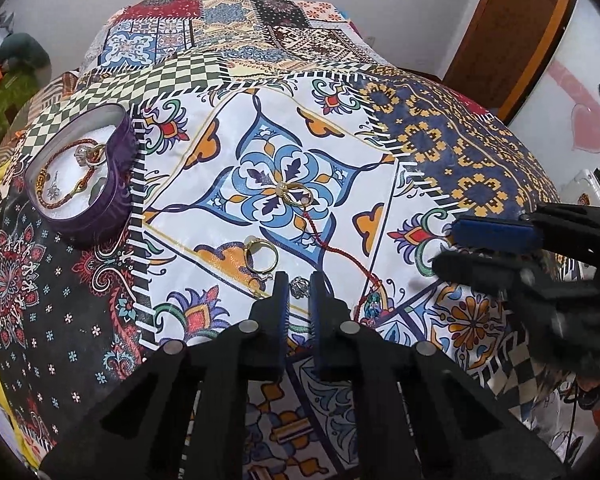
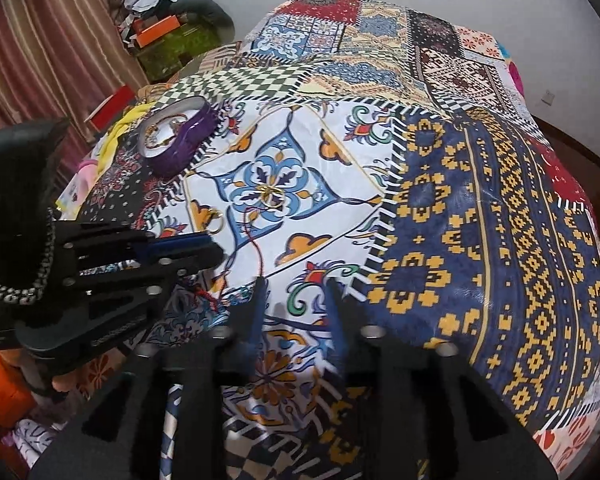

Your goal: Organize jewelry

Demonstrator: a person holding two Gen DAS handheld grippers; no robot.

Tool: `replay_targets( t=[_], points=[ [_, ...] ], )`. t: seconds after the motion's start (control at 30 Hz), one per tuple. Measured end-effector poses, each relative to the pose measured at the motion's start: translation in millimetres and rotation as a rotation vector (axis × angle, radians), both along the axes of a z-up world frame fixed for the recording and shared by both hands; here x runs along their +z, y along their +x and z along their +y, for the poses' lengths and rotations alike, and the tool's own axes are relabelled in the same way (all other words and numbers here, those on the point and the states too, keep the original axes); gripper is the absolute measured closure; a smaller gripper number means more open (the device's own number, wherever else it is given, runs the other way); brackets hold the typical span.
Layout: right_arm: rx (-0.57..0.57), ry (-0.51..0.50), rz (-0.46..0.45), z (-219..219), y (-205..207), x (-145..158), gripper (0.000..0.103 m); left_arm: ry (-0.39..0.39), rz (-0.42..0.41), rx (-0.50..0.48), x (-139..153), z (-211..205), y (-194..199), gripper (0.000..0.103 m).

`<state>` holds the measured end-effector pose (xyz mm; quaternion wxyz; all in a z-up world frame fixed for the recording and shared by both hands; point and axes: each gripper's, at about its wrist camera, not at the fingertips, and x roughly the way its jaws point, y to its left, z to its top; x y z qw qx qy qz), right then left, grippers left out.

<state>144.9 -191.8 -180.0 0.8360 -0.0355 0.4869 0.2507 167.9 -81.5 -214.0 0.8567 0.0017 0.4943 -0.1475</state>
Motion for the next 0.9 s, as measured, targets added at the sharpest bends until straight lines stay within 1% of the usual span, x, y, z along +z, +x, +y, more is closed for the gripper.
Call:
replay_targets(
  t=[0.07,0.1,0.27,0.37,0.53,0.57,0.6,0.67,0.8,0.9],
  points=[
    [0.01,-0.01,-0.015,3.9,-3.3,1.9,0.06,-0.011,-0.001,0.006,0.6,2.0,-0.6,0.095],
    [0.022,-0.018,-0.022,7.6,-5.7,2.2,0.06,-0.018,-0.001,0.011,0.9,4.0,-1.2,0.095],
    [0.09,-0.022,0.01,25.2,-10.9,-4.4,0.06,-0.037,-0.003,0.039,4.9,18.6,-10.2,0.095],
    [0.116,-0.049,0.023,37.8,-11.3,-12.9,0.06,-0.05,0.0,0.061,6.6,29.3,-16.7,0.095],
    [0.126,-0.111,0.013,50.9,-7.3,-27.1,0.061,-0.058,-0.001,0.086,9.4,43.4,-25.8,0.095],
    [0.124,-0.114,0.009,50.9,-8.1,-26.7,0.064,-0.06,-0.003,0.09,10.3,45.4,-27.1,0.095],
    [0.128,-0.118,0.006,52.1,-8.3,-27.2,0.074,-0.062,-0.005,0.094,11.3,46.2,-27.3,0.095],
    [0.128,-0.118,0.012,52.1,-7.3,-27.8,0.084,-0.069,-0.01,0.101,13.5,49.1,-29.1,0.095],
    [0.129,-0.125,0.022,52.5,-10.3,-24.2,0.089,-0.076,-0.025,0.105,19.0,51.2,-32.4,0.095],
    [0.129,-0.12,0.021,52.5,-16.5,-19.8,0.089,-0.078,-0.042,0.105,25.3,52.5,-35.4,0.095]
  ],
)
